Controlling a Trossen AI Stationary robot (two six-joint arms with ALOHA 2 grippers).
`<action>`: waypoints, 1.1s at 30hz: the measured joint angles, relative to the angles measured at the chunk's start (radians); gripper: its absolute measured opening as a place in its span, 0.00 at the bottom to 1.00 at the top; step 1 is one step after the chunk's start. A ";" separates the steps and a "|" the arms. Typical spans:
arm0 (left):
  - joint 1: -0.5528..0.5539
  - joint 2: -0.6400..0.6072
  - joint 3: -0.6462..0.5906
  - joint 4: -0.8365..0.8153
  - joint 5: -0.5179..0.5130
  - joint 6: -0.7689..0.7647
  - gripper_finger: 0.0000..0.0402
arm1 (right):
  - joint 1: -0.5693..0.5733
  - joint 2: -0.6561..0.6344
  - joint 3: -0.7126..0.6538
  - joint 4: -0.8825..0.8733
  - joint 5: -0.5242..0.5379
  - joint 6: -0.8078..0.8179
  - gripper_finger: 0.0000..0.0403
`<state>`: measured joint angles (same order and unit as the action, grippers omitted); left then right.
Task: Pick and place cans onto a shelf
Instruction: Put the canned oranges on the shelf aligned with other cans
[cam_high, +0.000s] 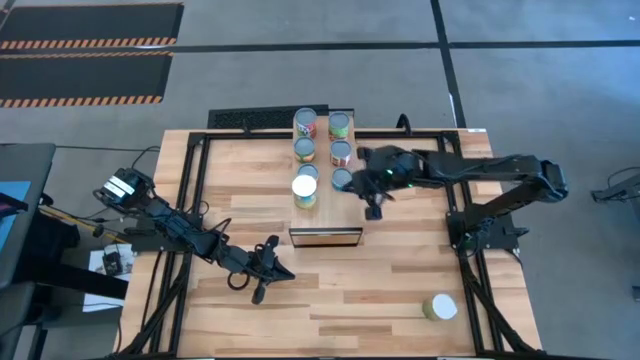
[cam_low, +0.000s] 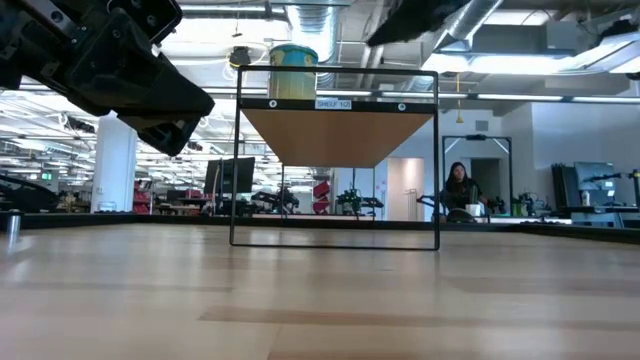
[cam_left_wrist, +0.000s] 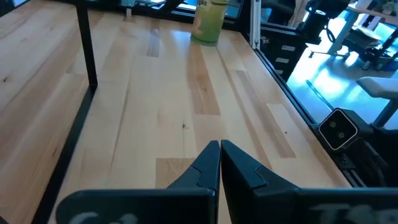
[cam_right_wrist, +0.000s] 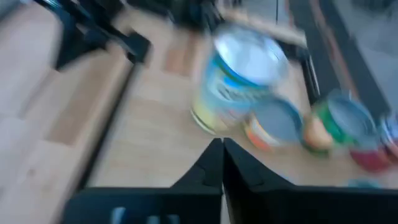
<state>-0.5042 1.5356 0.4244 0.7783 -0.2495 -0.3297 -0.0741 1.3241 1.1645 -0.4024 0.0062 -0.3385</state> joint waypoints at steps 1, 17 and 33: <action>-0.003 0.000 0.000 0.001 -0.002 0.008 0.00 | 0.019 -0.026 -0.033 0.038 0.000 0.000 0.03; 0.007 -0.003 -0.110 0.202 0.009 0.036 0.00 | 0.424 -0.488 -0.510 0.380 0.151 0.142 0.01; 0.177 -0.330 -0.299 0.116 0.086 0.074 0.00 | 0.943 -0.367 -0.433 0.034 0.544 0.703 0.01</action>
<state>-0.3268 1.2055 0.1249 0.8947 -0.1634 -0.2559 0.8691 0.9568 0.7312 -0.3680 0.5498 0.3650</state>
